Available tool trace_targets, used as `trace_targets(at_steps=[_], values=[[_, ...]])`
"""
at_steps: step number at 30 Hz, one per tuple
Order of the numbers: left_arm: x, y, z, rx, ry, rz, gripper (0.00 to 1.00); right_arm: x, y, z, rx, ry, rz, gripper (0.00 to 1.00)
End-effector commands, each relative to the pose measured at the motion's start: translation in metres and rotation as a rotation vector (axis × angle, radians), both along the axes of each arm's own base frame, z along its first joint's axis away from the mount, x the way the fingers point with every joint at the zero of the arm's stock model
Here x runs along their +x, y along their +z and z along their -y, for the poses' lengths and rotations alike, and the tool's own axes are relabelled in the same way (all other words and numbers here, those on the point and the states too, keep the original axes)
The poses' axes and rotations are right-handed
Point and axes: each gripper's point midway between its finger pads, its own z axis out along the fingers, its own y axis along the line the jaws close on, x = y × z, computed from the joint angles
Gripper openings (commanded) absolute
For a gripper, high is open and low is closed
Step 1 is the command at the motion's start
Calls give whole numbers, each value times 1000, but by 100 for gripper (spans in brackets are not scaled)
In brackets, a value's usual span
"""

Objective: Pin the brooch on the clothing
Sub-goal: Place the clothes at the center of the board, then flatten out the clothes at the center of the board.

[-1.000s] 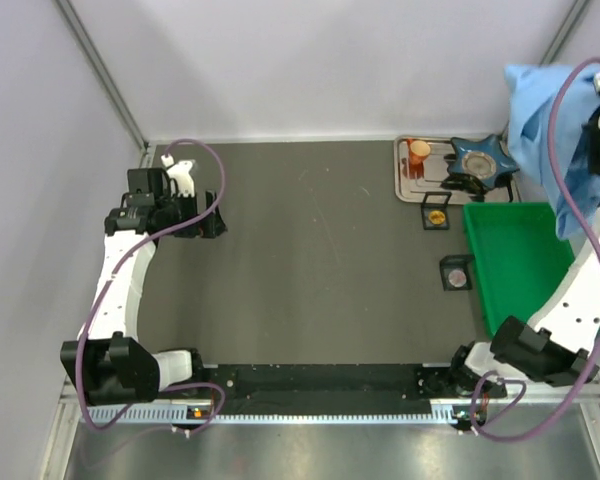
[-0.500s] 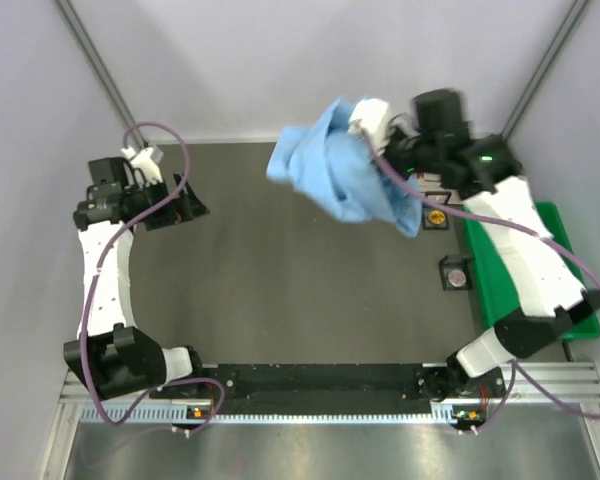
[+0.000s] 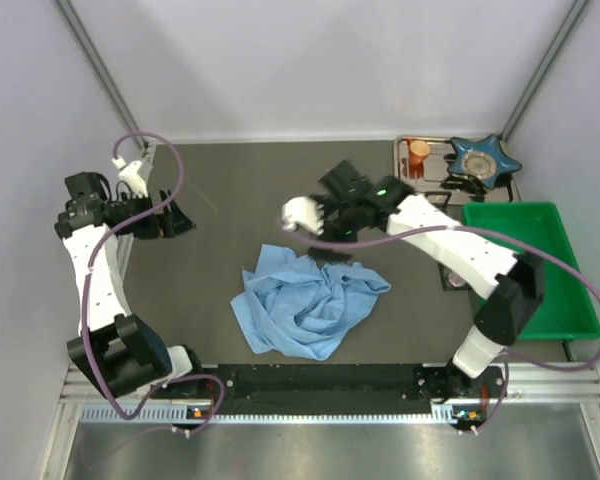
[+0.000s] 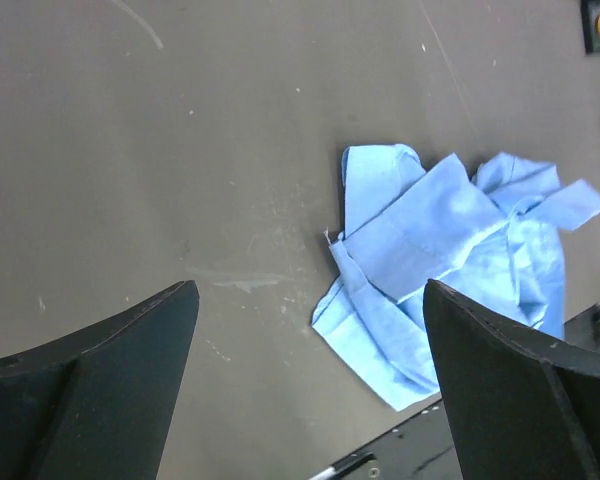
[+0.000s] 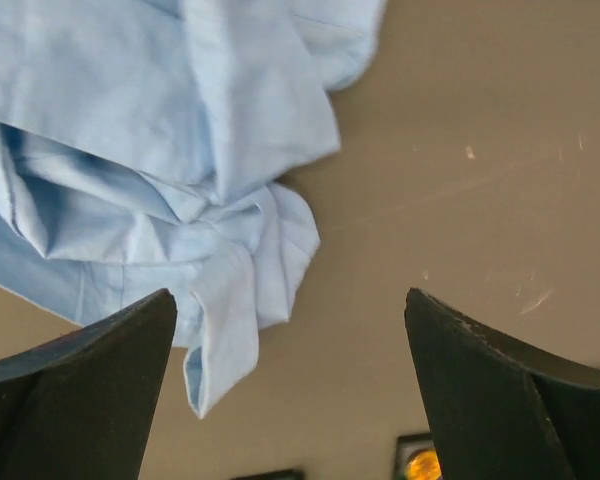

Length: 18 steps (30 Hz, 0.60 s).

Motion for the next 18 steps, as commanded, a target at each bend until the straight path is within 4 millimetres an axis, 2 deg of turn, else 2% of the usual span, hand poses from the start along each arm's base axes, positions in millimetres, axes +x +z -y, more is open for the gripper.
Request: trace_targets(at_steps=[1, 3, 4, 5, 6, 7, 8, 9, 10, 12, 13, 16, 18], values=[[-7, 0, 42, 121, -329, 170, 97, 23, 42, 73, 241, -323, -103, 95], [-6, -8, 62, 174, -462, 227, 94, 21, 34, 102, 269, -438, -179, 95], [-8, -12, 88, 196, -561, 245, 92, 7, 27, 111, 292, -453, -238, 95], [-9, -19, 99, 219, -614, 260, 92, 11, 22, 131, 303, -523, -258, 95], [-8, -22, 112, 231, -658, 277, 90, 7, 17, 138, 303, -543, -280, 95], [-9, -24, 140, 231, -750, 318, 89, -5, 7, 143, 296, -558, -334, 94], [-11, -30, 151, 240, -804, 330, 88, -8, 6, 150, 304, -582, -340, 94], [-12, -35, 162, 251, -849, 341, 87, -13, 4, 152, 304, -587, -353, 94], [-14, -44, 185, 264, -926, 351, 84, -20, -3, 154, 293, -590, -371, 94], [-16, -57, 201, 317, -999, 349, 84, -25, -6, 158, 289, -596, -372, 94], [-23, -70, 218, 325, -1069, 332, 84, -29, -11, 158, 286, -592, -388, 94], [-33, -92, 239, 332, -1159, 288, 84, -35, -18, 155, 286, -586, -433, 94], [-42, -108, 240, 351, -1204, 249, 82, -36, -27, 152, 284, -591, -471, 94]])
